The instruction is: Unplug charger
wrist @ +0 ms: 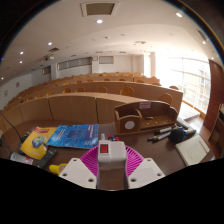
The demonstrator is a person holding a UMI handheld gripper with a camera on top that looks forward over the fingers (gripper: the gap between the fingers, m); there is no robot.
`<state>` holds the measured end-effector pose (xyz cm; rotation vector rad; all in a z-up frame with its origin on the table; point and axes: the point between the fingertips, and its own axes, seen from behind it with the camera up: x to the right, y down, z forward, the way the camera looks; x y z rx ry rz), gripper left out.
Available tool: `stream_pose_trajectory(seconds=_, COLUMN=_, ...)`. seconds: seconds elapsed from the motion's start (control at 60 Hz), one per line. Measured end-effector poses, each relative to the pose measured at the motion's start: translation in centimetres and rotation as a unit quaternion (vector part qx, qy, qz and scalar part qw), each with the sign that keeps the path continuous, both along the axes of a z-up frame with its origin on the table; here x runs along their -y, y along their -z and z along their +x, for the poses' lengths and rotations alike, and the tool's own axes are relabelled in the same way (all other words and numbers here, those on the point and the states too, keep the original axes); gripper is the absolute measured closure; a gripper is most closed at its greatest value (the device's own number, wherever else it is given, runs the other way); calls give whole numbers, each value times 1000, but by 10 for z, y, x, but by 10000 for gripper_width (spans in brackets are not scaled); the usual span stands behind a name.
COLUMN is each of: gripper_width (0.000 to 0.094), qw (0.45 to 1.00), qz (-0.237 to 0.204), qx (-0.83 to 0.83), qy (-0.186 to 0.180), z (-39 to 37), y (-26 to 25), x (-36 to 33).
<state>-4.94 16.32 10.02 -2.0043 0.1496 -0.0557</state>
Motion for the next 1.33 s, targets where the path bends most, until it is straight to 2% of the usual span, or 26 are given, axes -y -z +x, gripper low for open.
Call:
stream_pose_trajectory(seconds=0.017, gripper_width=625, qw=1000, qz=-15, qx=-2, qy=2, z=-8, y=-16, x=5)
stream_pose_trajectory(seconds=0.117, gripper_width=591, qw=998, qz=-69, qx=-15, qy=3, z=2, y=46, x=28)
stream_pose_trajectory(seconds=0.267, gripper_width=524, qw=994, qz=-95, qx=-44, qy=11, z=15, y=84, x=40)
stream_pose_trajectory(seconds=0.333, gripper_width=375, qw=993, qz=-104, qx=-44, qy=18, z=25, y=84, x=46)
stream_pose_trajectory(seconds=0.417, gripper_width=73, qw=993, qz=-105, qx=-40, qy=22, z=32, y=71, x=56)
stream_pose_trajectory(seconds=0.55, gripper_width=86, qw=995, qz=-92, qx=-15, qy=26, z=43, y=26, x=87)
stream_pose_trajectory(seconds=0.817, gripper_width=84, qw=997, qz=-67, qx=20, qy=-16, z=20, y=-55, x=184)
stream_pose_trajectory(seconds=1.05, gripper_width=82, qw=997, qz=-70, qx=18, qy=-25, z=11, y=-71, x=250)
stream_pose_trajectory(seconds=1.333, gripper_width=86, qw=996, qz=-74, qx=35, qy=-31, z=17, y=-71, x=272)
